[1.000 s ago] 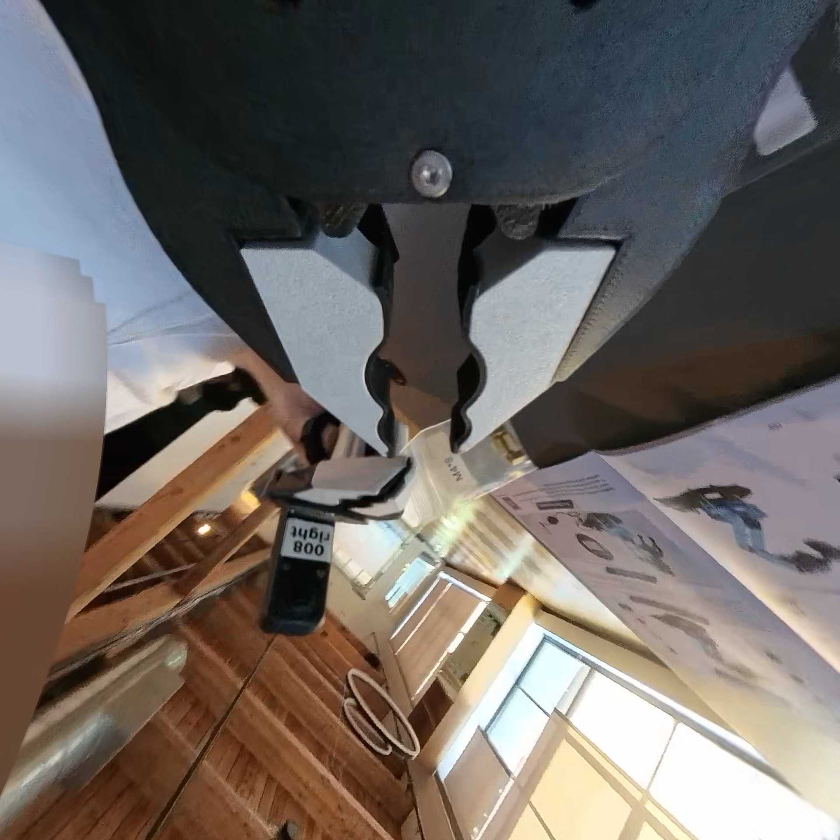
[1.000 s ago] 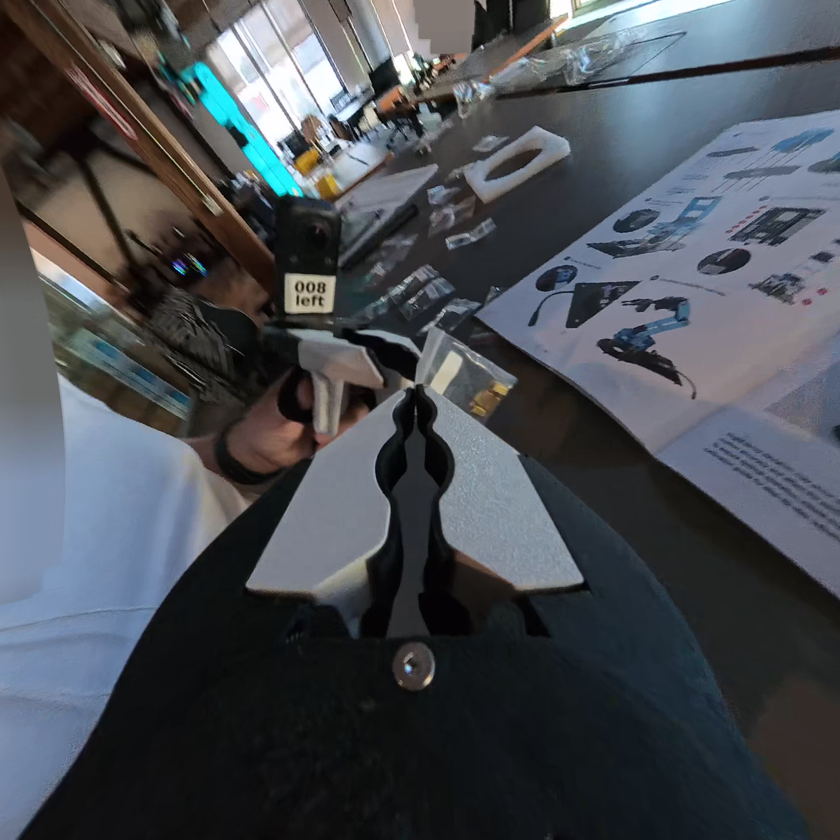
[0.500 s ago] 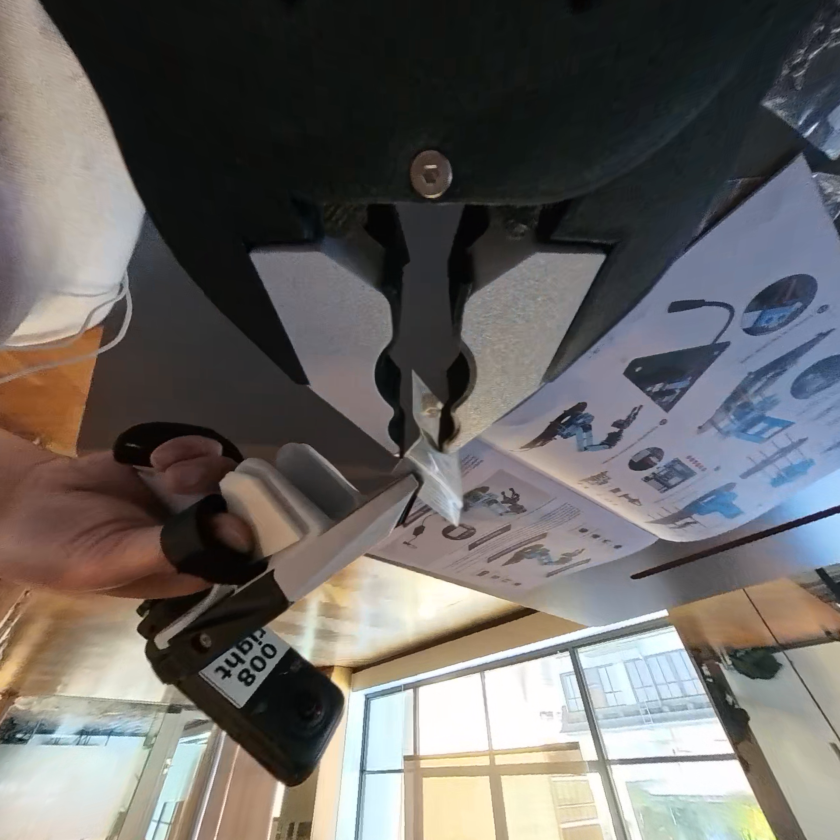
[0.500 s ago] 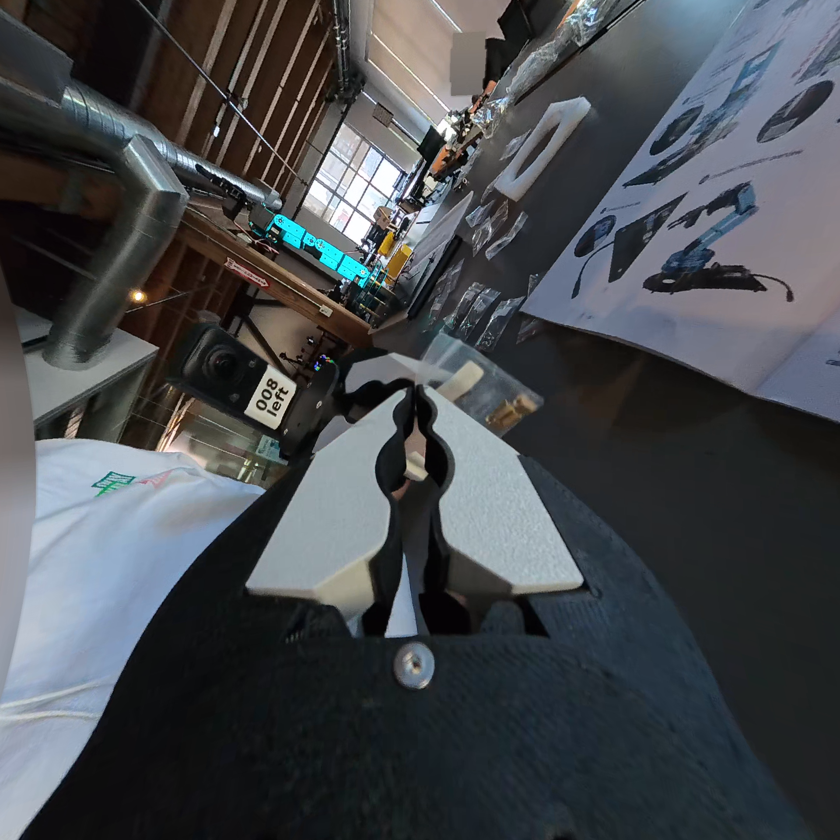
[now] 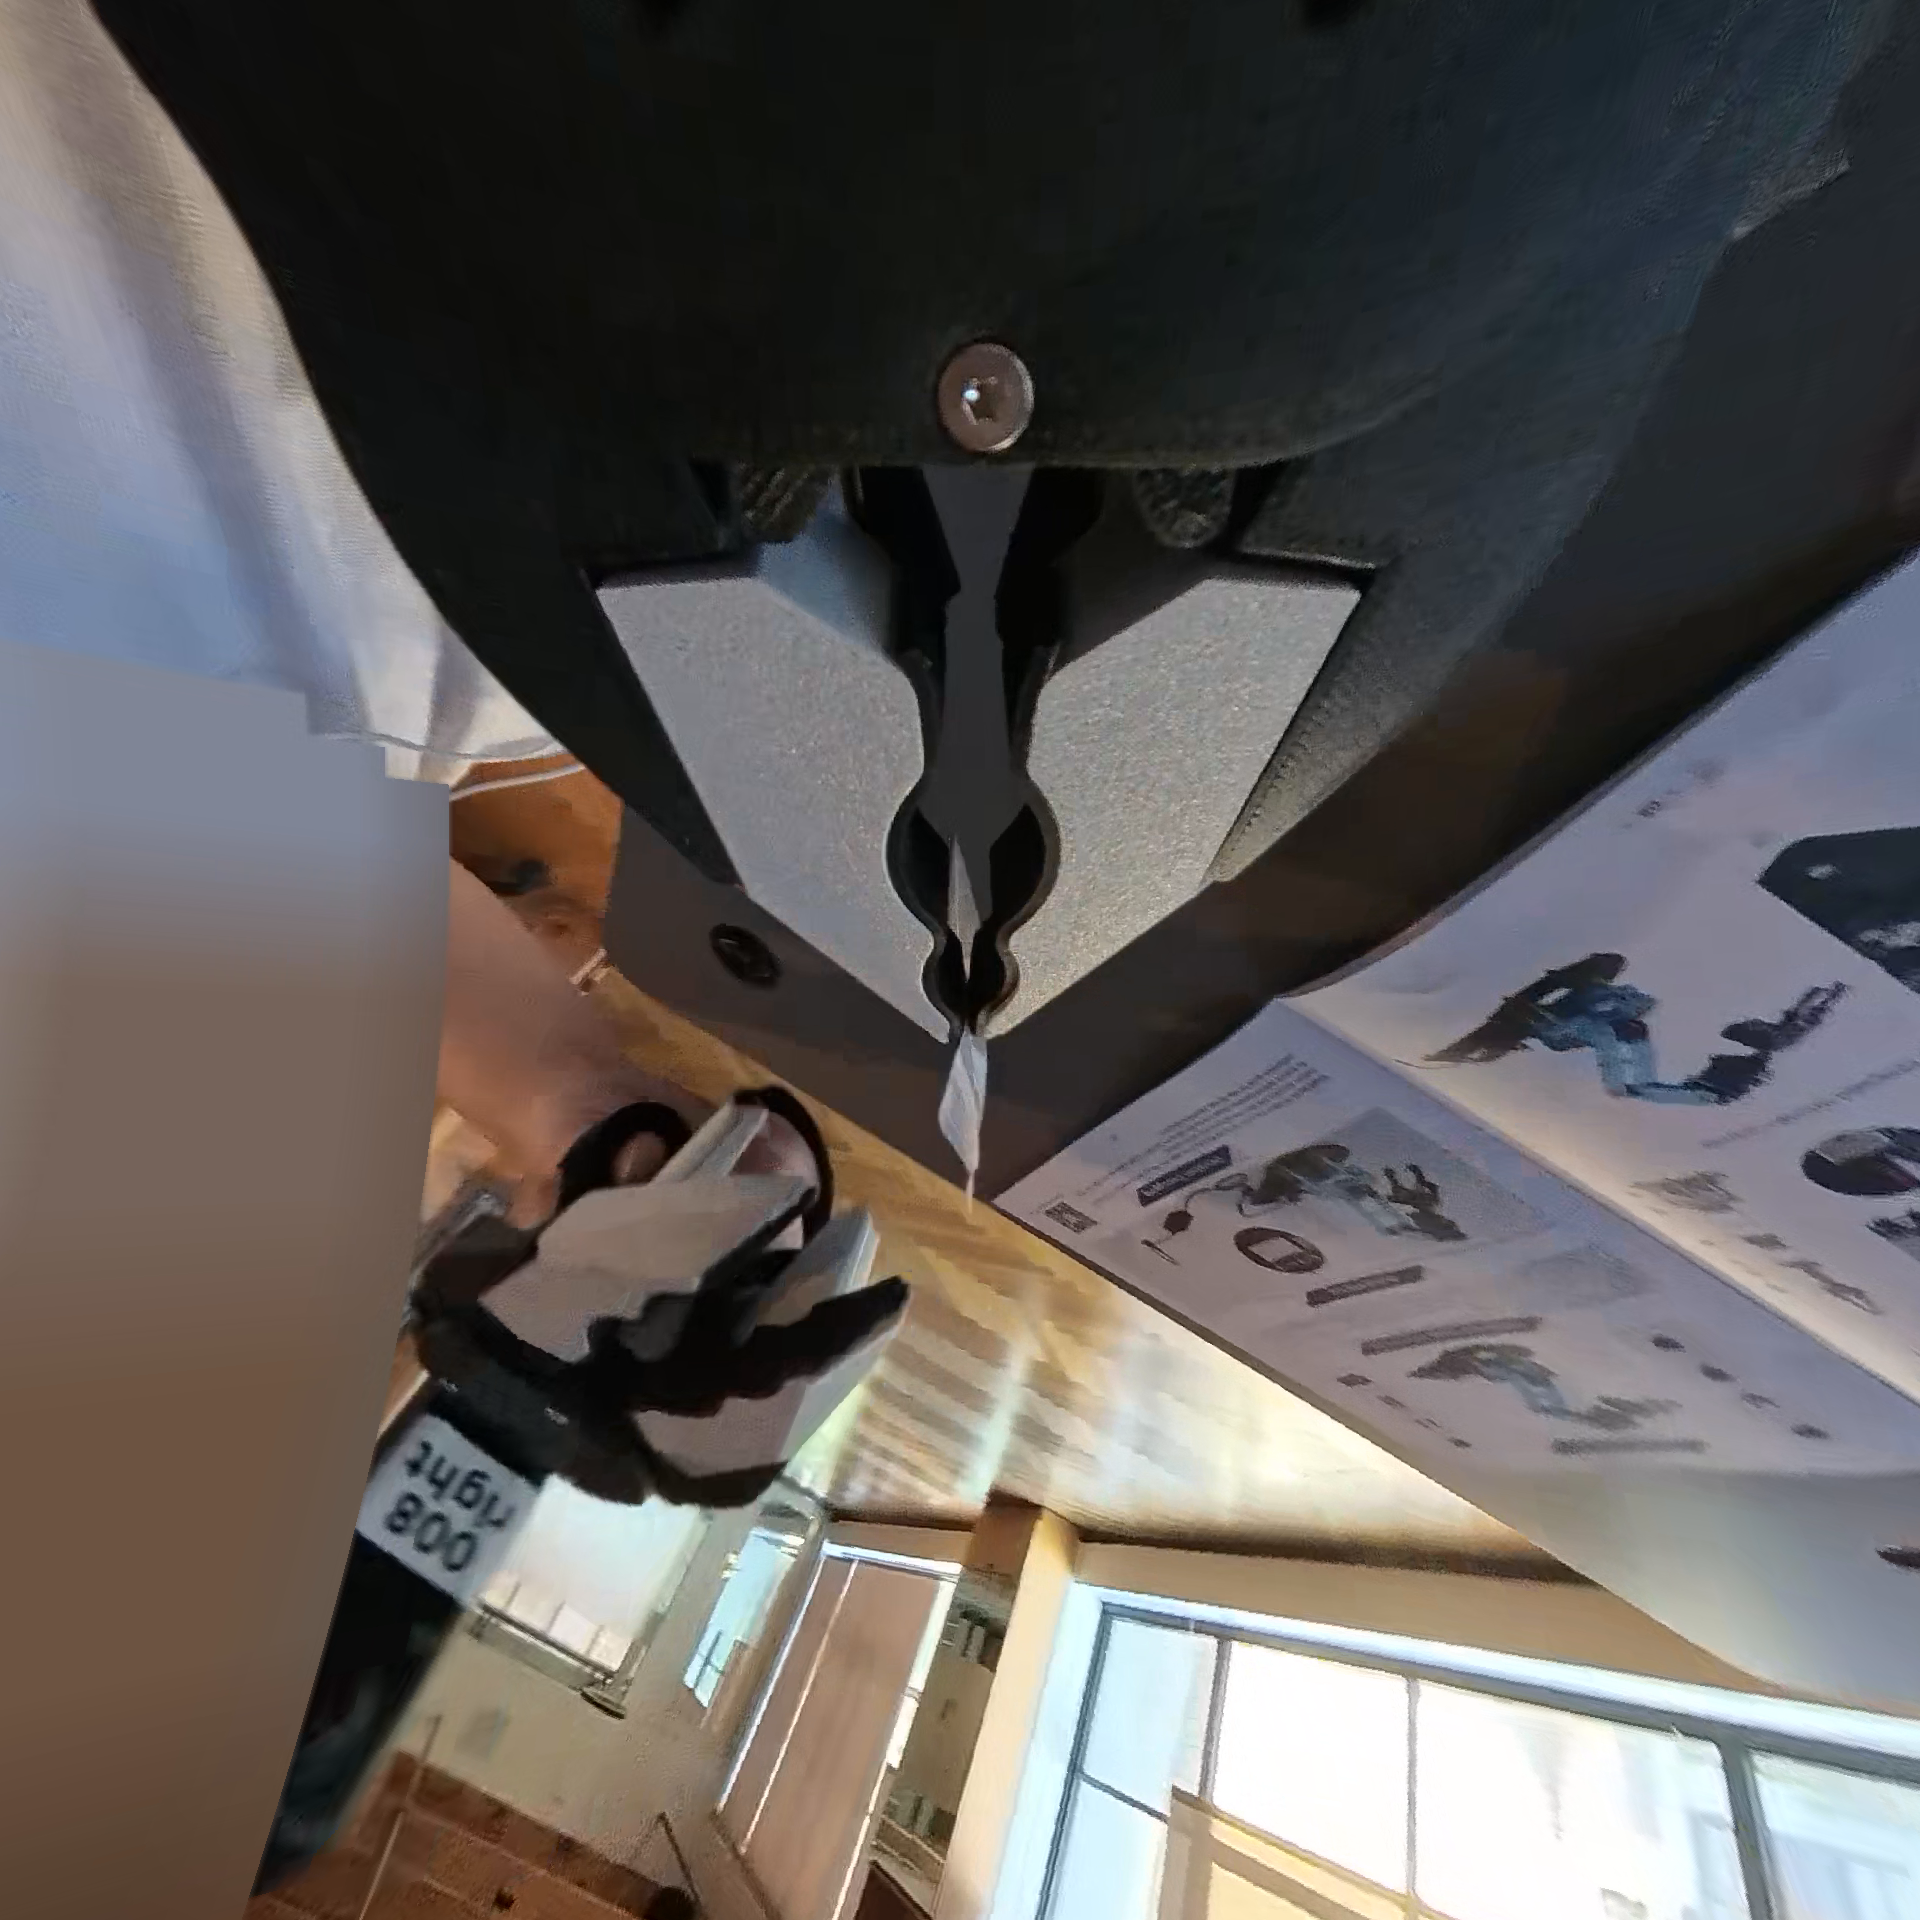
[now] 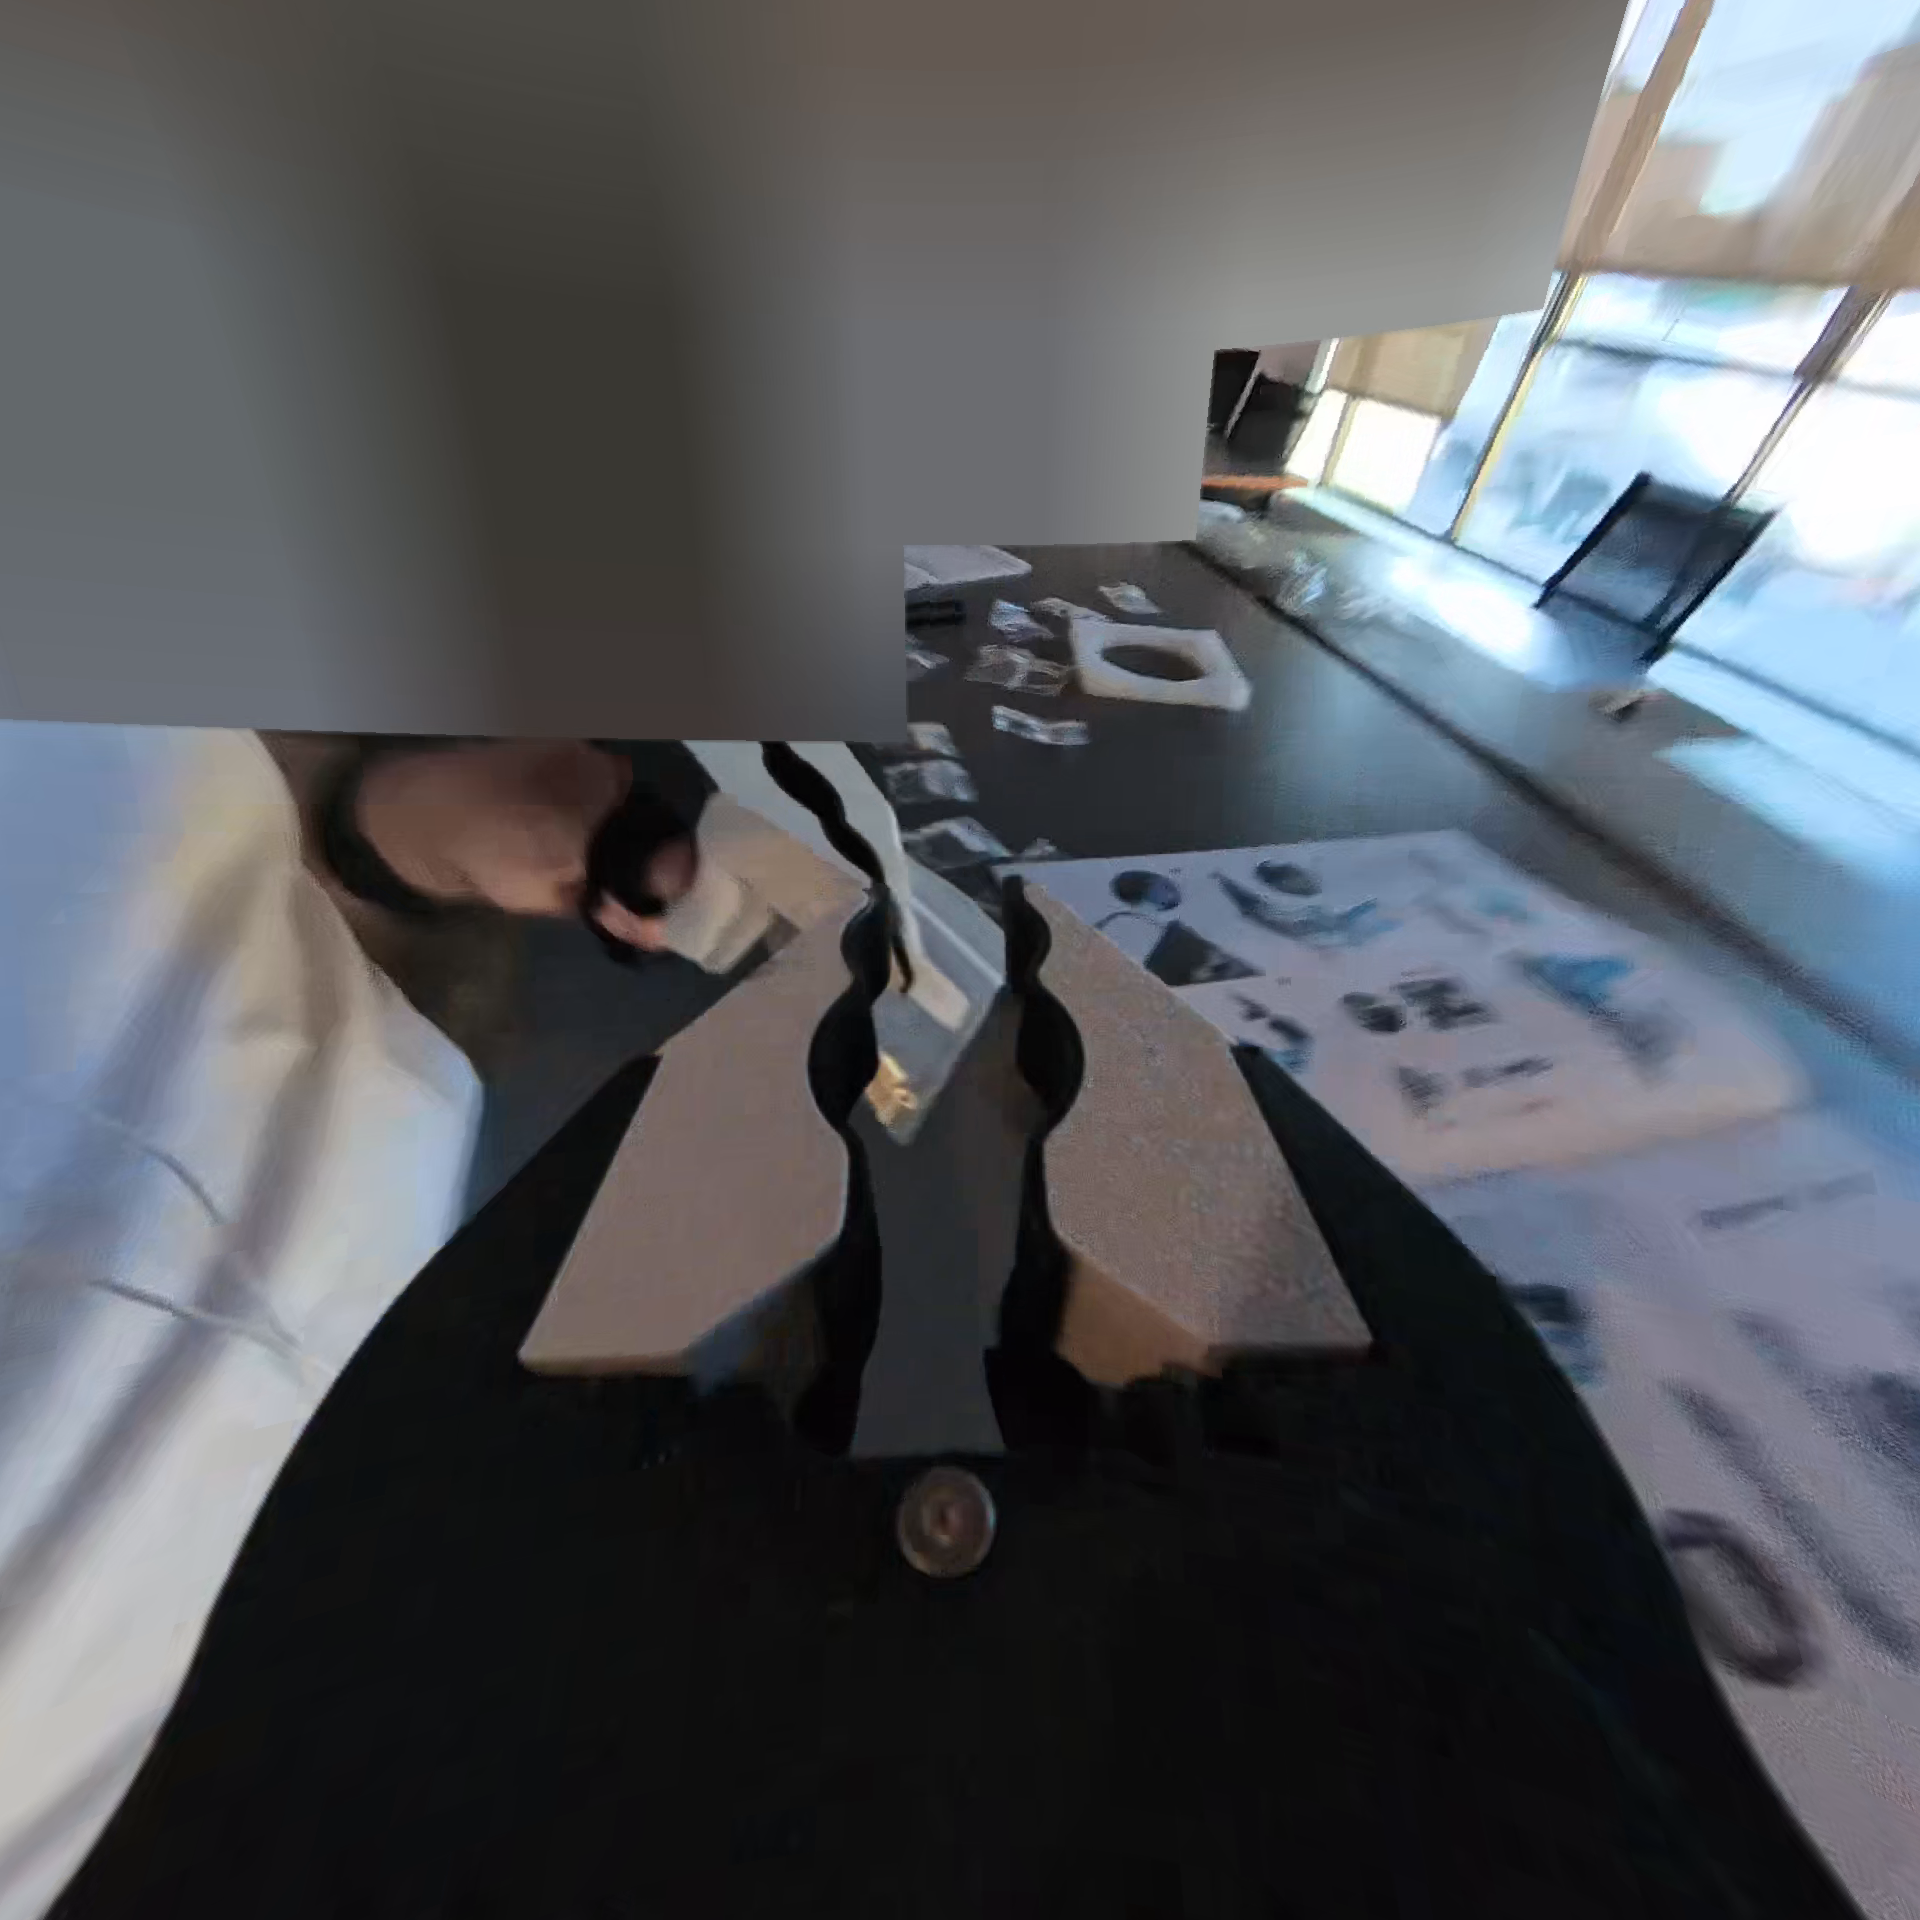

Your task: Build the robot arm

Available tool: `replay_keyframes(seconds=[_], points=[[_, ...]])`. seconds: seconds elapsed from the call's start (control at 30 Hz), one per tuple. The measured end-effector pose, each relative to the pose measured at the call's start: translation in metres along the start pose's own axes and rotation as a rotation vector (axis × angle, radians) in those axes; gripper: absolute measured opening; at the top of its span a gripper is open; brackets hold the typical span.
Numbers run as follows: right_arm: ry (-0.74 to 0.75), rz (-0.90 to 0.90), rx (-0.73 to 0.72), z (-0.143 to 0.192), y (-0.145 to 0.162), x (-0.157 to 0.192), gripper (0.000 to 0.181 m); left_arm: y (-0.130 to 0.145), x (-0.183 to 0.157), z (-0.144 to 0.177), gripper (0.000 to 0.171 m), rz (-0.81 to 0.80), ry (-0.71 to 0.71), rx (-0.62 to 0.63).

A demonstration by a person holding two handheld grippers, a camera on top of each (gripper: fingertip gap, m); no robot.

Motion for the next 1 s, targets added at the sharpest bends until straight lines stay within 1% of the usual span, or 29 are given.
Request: replay_keyframes(seconds=[0.07, 0.17, 0.27, 0.33, 0.5, 0.6, 0.77, 1.0], points=[[0.02, 0.178, 0.035, 0.0, -0.001, 0.004, 0.018, 0.0, 0.0, 0.0, 0.0, 0.041, 0.004, 0.01], [0.045, 0.366, 0.076, -0.001, -0.001, 0.009, 0.018, 0.001, -0.001, 0.0, 0.0, 0.036, -0.026, 0.058], [0.077, 0.518, 0.109, -0.006, 0.001, 0.013, 0.016, 0.003, -0.003, -0.002, 0.0, 0.027, -0.048, 0.09], [0.075, 0.578, 0.131, -0.01, 0.005, 0.017, 0.015, 0.004, -0.004, -0.003, 0.0, 0.031, -0.05, 0.102], [0.091, 0.68, 0.158, -0.015, 0.01, 0.022, 0.012, 0.005, -0.005, -0.004, 0.0, 0.041, -0.046, 0.112], [0.087, 0.676, 0.137, -0.016, 0.006, 0.026, 0.01, 0.005, -0.005, -0.004, 0.0, 0.056, -0.037, 0.106], [0.091, 0.709, 0.164, -0.018, 0.01, 0.027, 0.009, 0.006, -0.006, -0.005, 0.0, 0.074, -0.02, 0.102], [0.113, 0.712, 0.142, -0.016, 0.007, 0.028, 0.007, 0.005, -0.006, -0.004, 0.0, 0.095, -0.004, 0.09]])
Point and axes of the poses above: each gripper's, where its closed fingertips meet, z back along the fingers, y out of its underside, x = y × z across the jaws, the point moved 5 cm from there along z, back along the fingers, and after that the axes turned 10 degrees about y, right-handed, at the moved point
